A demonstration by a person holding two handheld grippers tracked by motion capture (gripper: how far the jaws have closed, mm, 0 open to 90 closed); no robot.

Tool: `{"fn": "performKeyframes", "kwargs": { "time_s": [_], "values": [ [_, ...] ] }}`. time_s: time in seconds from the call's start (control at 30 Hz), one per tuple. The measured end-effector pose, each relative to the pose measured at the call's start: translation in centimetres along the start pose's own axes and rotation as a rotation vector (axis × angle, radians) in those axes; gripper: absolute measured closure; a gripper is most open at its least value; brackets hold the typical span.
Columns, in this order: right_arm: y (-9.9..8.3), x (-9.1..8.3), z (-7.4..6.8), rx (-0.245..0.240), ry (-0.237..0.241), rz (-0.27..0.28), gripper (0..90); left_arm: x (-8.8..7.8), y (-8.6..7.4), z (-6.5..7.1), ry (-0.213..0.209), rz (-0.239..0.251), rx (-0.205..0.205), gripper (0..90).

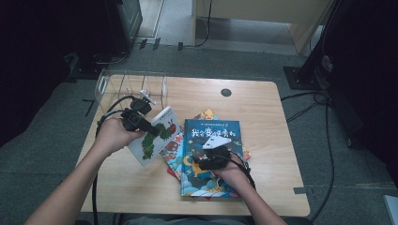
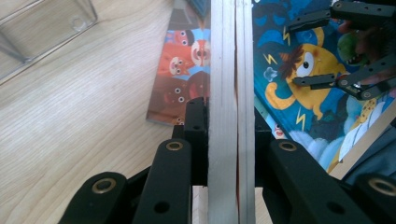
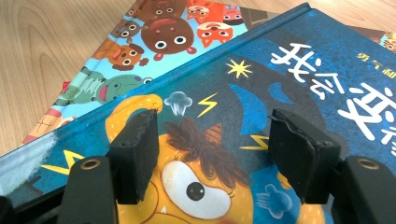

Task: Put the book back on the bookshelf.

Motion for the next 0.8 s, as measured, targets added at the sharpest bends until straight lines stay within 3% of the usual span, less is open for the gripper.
{"fn": "performKeyframes", "kwargs": {
  "time_s": [0.27, 0.3, 0.4, 0.43, 0.8],
  "values": [
    [0.0, 0.0, 0.0, -0.001, 0.002, 0.000, 32.7, -0.6, -0.8, -2.1, 0.051, -0.006, -0.048, 77.8],
    [0.0, 0.0, 0.0, -0.001, 0.002, 0.000, 32.7, -0.6, -0.8, -2.5, 0.078, -0.010, -0.070, 77.8],
    [0.0, 0.0, 0.0, 0.000, 0.002, -0.001, 32.7, -0.6, -0.8, -2.8, 0.095, -0.015, -0.075, 77.8],
    [0.0, 0.0, 0.0, -0.002, 0.002, -0.001, 32.7, -0.6, -0.7, -3.2, 0.106, -0.015, -0.099, 77.8],
    [0.0, 0.0, 0.0, -0.002, 0.002, -0.001, 32.7, 0.0, 0.0, -4.9, 0.153, -0.036, -0.185, 77.8]
  ]
}}
Point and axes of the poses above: each handheld gripper's, and its own axes: x roughly forward along the jaws, y roughly out of its top, z roughly to its right, the point moved 6 cm from there along x, roughly forward along the jaws, and after that the axes turned 12 degrees about z, right-handed, at the moved point
